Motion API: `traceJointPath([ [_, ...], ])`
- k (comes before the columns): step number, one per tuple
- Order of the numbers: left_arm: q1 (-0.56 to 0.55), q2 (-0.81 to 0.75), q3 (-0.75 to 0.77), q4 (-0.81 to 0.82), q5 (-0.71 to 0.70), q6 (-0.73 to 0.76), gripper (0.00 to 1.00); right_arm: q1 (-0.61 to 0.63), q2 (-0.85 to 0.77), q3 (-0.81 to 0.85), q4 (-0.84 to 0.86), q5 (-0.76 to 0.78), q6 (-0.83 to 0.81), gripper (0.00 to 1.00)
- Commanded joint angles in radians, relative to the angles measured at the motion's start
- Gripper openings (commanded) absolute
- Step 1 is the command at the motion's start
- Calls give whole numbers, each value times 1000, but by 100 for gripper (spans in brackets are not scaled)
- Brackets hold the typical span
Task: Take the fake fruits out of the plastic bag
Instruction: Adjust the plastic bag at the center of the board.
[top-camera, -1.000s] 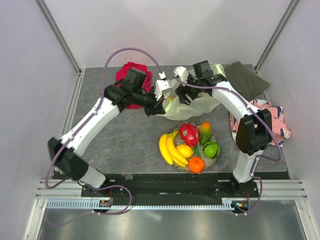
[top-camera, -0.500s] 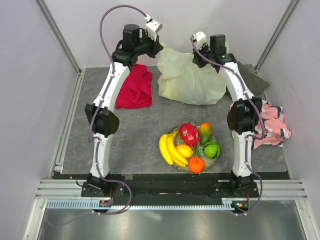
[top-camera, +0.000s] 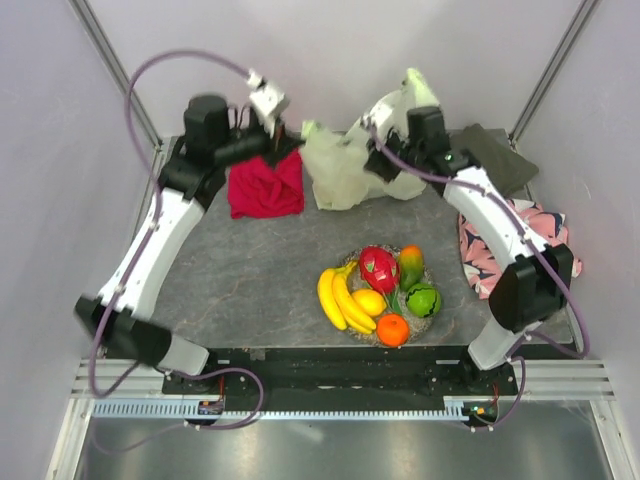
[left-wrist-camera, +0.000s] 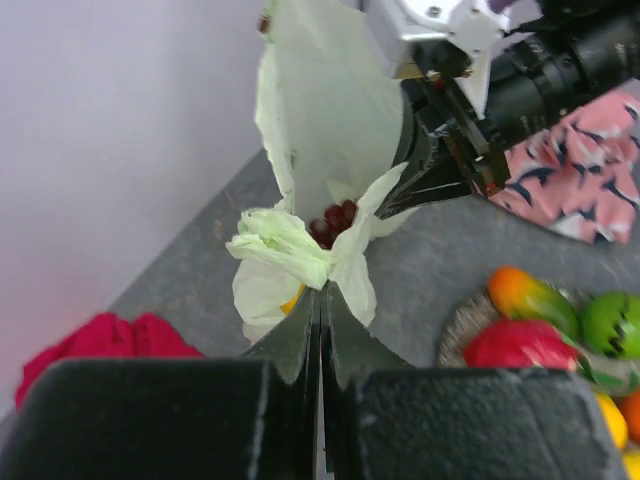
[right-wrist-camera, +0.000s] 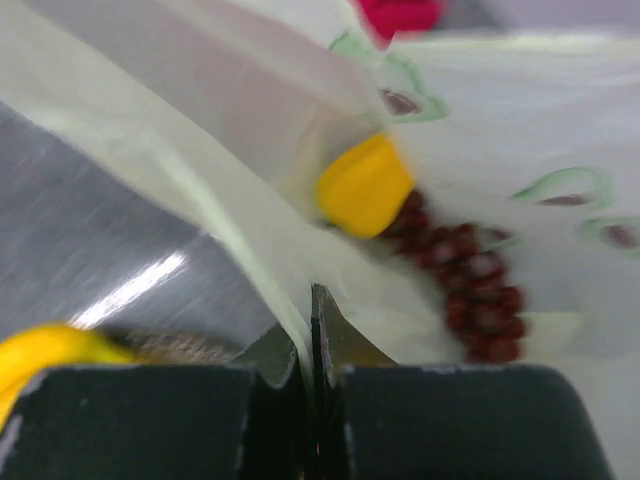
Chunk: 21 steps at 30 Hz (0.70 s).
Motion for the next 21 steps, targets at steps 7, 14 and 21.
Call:
traceJointPath([
  [7, -24, -311, -534, -293, 103, 110, 2, 96, -118, -190, -243, -93, -94, 37],
  [14, -25, -297, -597, -258, -1, 121, 2, 97, -83, 29, -322, -159, -151, 43],
  [21, -33, -304, -606, -249, -64, 98, 2, 99, -106, 36, -378, -233, -116, 37],
])
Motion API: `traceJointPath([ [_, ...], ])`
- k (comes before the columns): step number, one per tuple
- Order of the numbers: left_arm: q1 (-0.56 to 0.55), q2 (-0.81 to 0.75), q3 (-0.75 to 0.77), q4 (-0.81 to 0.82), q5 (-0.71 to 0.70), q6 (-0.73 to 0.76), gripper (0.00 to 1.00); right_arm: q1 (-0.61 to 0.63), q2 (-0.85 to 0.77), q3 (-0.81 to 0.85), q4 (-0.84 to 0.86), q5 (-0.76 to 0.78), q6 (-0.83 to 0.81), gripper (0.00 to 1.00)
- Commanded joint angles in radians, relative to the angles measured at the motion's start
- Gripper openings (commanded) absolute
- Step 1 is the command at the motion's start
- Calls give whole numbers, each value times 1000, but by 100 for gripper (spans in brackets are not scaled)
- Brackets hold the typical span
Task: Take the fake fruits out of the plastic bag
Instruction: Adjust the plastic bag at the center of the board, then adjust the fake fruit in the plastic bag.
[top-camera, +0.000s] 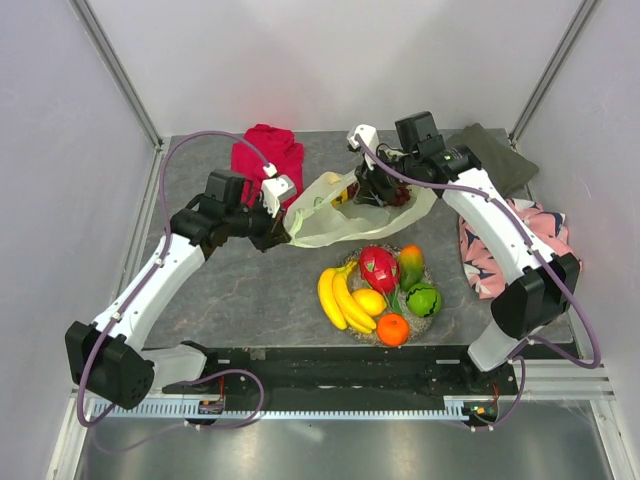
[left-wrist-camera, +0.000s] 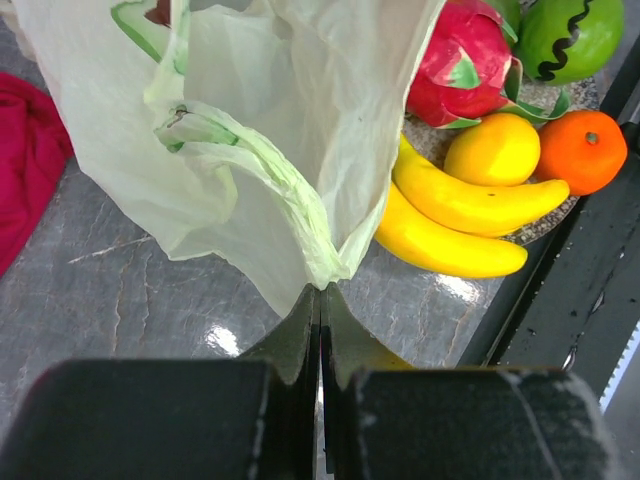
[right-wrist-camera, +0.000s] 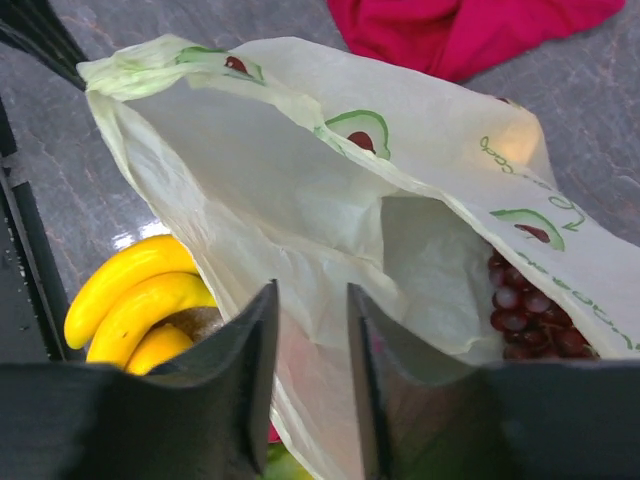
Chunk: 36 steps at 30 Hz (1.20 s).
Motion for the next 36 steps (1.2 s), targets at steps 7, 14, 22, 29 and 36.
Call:
traceJointPath([
  [7, -10, -1, 11, 68, -37, -28, 2, 51, 42, -81, 30, 163, 35, 29],
  [14, -10, 44, 71, 77, 6, -63, 2, 68, 255, 5, 150, 431, 165, 51],
  [22, -11, 45, 47, 60, 26, -63, 2, 66, 529, 289, 198, 531, 288, 78],
  [29, -24, 58, 48, 54, 61, -49, 2, 66, 652, 440, 199, 531, 362, 89],
  [36, -36, 76, 65, 43, 72, -40, 2, 66, 747, 507, 198, 537, 380, 98],
])
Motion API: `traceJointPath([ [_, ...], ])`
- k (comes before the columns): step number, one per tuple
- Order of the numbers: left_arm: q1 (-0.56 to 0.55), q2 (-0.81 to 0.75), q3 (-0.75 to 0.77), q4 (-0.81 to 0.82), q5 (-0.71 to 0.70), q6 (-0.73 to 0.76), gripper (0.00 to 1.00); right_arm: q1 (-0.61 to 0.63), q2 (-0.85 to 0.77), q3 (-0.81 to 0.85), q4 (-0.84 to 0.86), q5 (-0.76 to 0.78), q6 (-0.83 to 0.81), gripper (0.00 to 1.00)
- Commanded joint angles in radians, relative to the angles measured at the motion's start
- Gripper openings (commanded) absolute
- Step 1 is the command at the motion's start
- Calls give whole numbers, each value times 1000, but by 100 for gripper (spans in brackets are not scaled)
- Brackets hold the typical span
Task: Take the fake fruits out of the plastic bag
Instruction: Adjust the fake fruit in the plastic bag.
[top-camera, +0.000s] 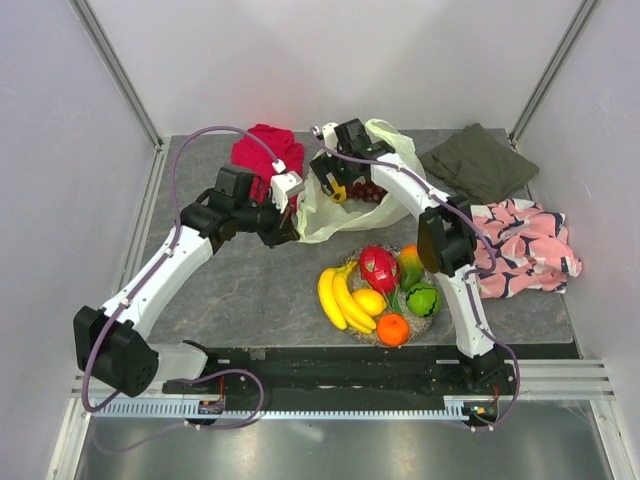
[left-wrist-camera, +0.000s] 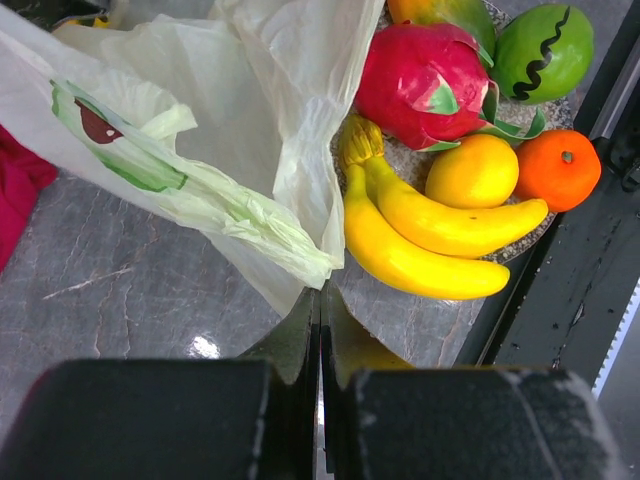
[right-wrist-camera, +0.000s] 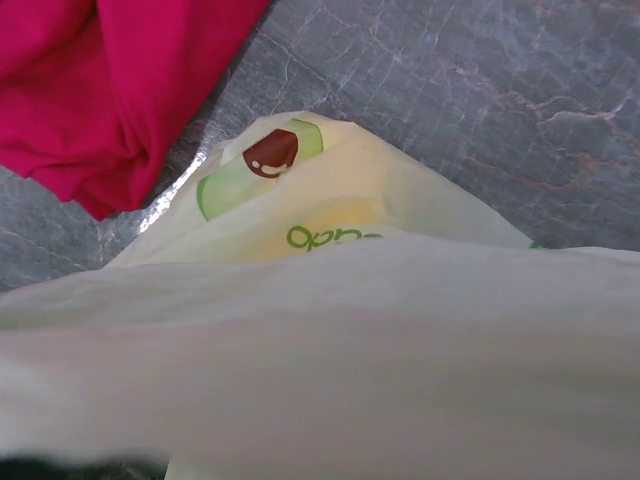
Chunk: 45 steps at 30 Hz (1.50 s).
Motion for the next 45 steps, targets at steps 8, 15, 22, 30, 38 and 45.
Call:
traceJointPath([
  [8, -9, 18, 41, 0, 45, -7, 1, -1, 85, 70, 40, 42, 48, 98],
  [15, -9, 23, 42, 0, 39, -4, 2, -9, 64, 88, 53, -29, 39, 77],
  [22, -9, 23, 47, 7, 32, -2, 1, -45, -71, -40, 22, -80, -2, 54],
  [30, -9, 24, 38, 30, 8, 10, 2, -50, -339, -350, 37, 0, -114, 45],
  [38, -10, 52, 65, 52, 19, 0, 2, -42, -405, -487, -32, 140, -214, 45],
  [45, -10, 66, 71, 67, 37, -10, 2, -53, -356, -550, -29, 144, -171, 54],
])
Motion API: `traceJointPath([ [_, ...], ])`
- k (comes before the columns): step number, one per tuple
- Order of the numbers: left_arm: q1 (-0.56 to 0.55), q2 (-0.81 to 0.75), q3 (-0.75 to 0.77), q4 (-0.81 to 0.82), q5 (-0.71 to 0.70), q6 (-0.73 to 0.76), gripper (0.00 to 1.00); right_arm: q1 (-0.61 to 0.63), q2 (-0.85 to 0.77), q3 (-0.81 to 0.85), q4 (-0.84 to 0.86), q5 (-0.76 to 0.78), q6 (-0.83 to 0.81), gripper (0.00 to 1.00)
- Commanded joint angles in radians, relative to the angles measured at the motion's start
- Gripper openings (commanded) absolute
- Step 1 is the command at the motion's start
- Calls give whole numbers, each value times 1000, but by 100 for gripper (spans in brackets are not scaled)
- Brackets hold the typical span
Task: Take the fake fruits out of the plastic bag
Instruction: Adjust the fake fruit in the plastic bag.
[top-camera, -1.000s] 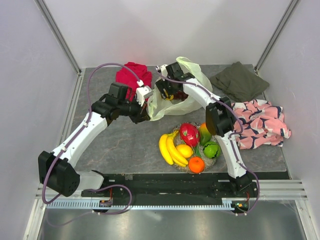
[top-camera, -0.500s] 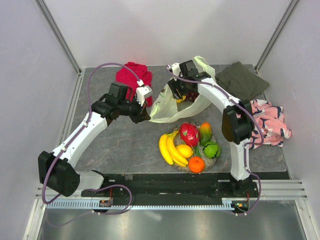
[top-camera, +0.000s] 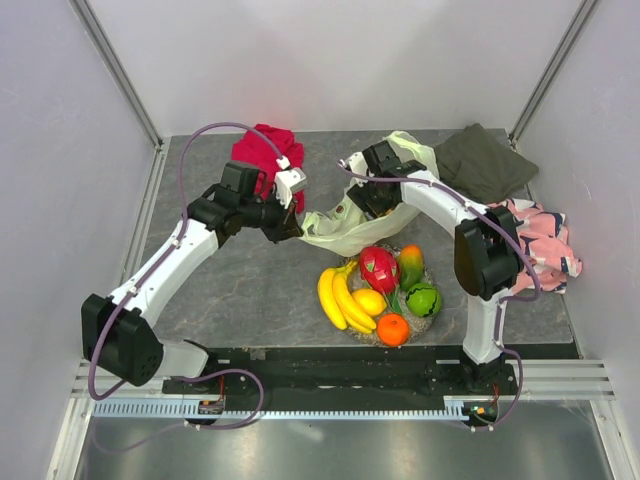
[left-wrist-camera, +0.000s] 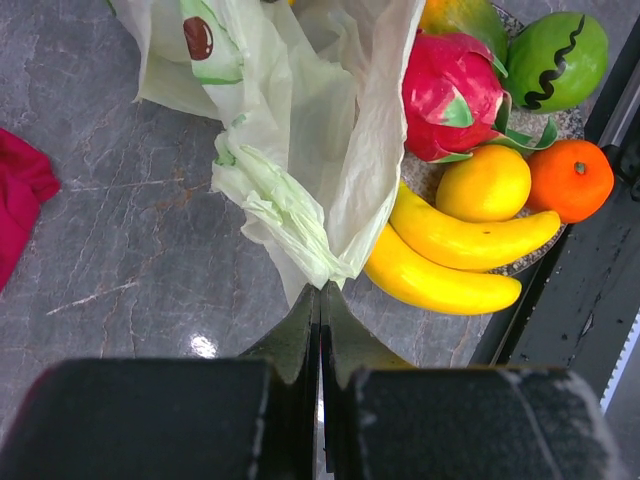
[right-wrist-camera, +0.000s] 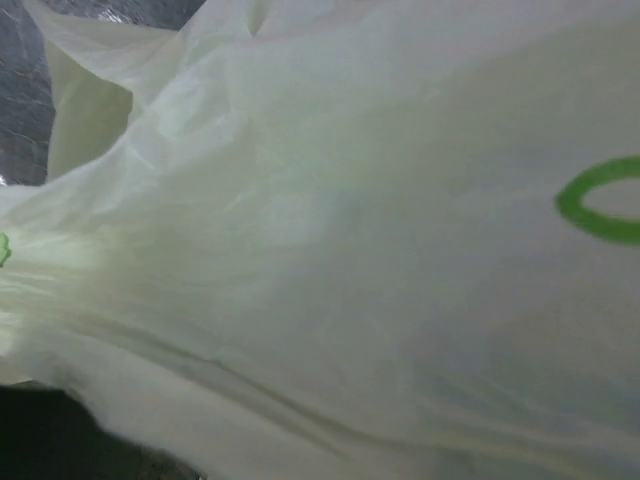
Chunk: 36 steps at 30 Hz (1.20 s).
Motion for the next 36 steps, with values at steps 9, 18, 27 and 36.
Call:
traceJointPath([
  [9, -5, 7, 44, 32, 48, -7, 2, -48, 58, 75, -73, -89, 45, 98],
  [18, -6, 25, 63, 32, 56, -8, 2, -114, 101, 128, -81, -158, 94, 98],
  [27, -11, 27, 67, 26, 50, -11, 2, -114, 179, 150, -83, -162, 79, 91],
  [36, -14, 23, 73, 24, 44, -3, 2, -124, -43, 124, -93, -181, -25, 52],
])
